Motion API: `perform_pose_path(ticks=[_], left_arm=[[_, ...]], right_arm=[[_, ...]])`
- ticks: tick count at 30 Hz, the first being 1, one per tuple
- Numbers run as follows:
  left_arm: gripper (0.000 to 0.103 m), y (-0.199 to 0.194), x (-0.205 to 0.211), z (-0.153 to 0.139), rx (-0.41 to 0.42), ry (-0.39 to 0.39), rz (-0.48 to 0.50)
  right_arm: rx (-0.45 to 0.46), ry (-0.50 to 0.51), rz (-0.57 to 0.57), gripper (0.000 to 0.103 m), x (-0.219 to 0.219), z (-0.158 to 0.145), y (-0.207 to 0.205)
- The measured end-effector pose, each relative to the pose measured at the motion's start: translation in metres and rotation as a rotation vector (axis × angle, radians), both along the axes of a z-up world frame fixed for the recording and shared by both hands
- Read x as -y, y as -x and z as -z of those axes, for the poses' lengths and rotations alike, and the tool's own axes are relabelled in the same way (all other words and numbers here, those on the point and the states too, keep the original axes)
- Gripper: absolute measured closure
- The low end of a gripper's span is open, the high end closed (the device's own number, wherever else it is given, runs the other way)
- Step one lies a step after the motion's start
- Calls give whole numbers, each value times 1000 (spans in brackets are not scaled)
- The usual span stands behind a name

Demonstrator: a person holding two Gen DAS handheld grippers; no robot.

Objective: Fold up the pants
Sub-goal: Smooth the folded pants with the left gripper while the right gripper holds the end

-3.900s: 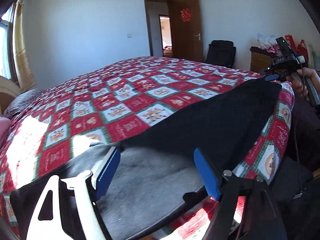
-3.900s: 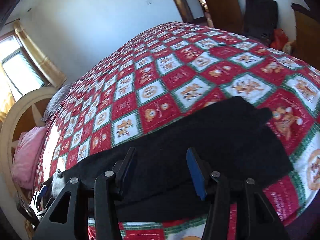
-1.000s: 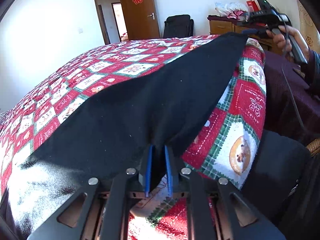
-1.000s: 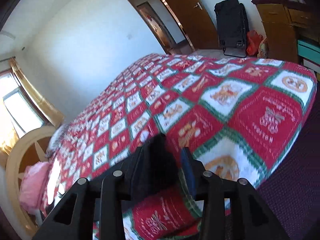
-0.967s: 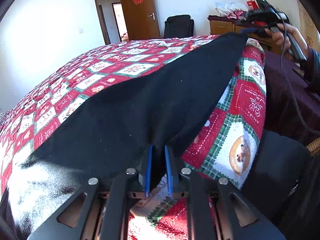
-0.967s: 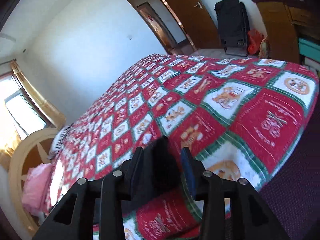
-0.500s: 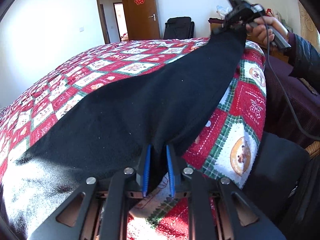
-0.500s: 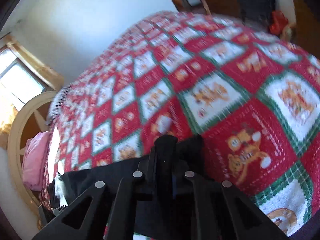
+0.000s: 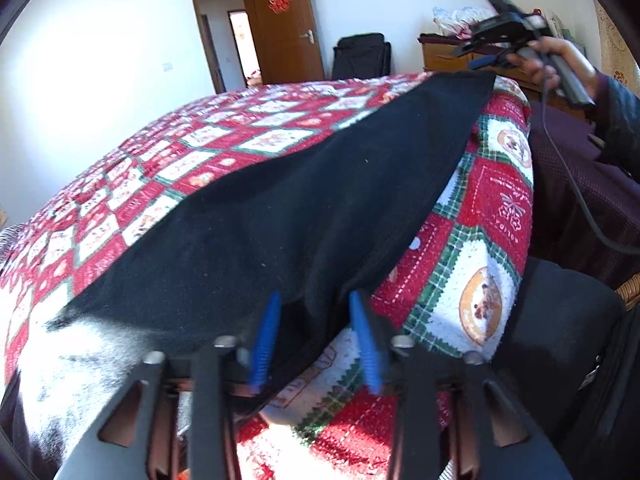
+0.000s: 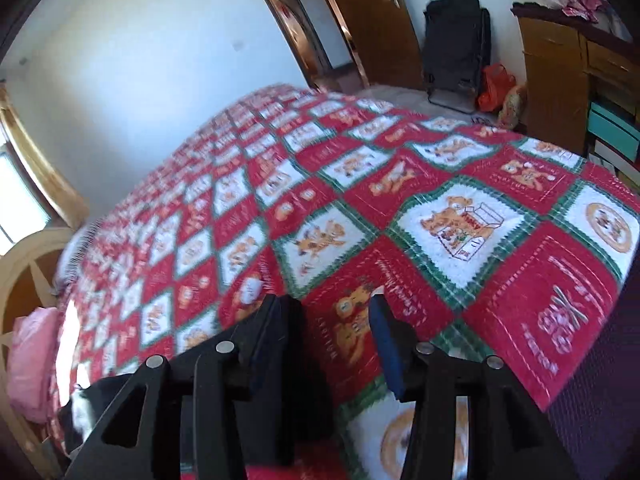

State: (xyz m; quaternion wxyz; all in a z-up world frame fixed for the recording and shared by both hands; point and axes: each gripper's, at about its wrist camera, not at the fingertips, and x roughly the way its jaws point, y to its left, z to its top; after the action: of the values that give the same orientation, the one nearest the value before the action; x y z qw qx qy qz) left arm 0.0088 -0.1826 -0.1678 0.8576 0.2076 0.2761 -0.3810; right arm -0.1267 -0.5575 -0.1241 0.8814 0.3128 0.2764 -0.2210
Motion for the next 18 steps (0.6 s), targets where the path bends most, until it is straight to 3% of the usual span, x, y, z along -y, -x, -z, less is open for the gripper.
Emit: perform_pose_path(ticks=[3, 6, 8, 9, 14, 18], left_arm=[[45, 0, -4, -3, 6, 35, -23], [43, -4, -5, -3, 7, 32, -45], [35, -10, -8, -1, -6, 28, -69], [35, -12, -8, 1, -21, 25, -74], [34, -13, -14, 1, -13, 30, -103], [27, -15, -19, -2, -7, 60, -131]], right_arm=[[63, 27, -144, 55, -31, -7, 3], [25, 21, -272, 55, -44, 0, -2], [-98, 48, -213, 55, -40, 19, -8], [-117, 59, -167, 55, -34, 26, -6], [-27, -40, -90, 55, -8, 31, 9], [39, 39, -77, 55, -21, 9, 19]])
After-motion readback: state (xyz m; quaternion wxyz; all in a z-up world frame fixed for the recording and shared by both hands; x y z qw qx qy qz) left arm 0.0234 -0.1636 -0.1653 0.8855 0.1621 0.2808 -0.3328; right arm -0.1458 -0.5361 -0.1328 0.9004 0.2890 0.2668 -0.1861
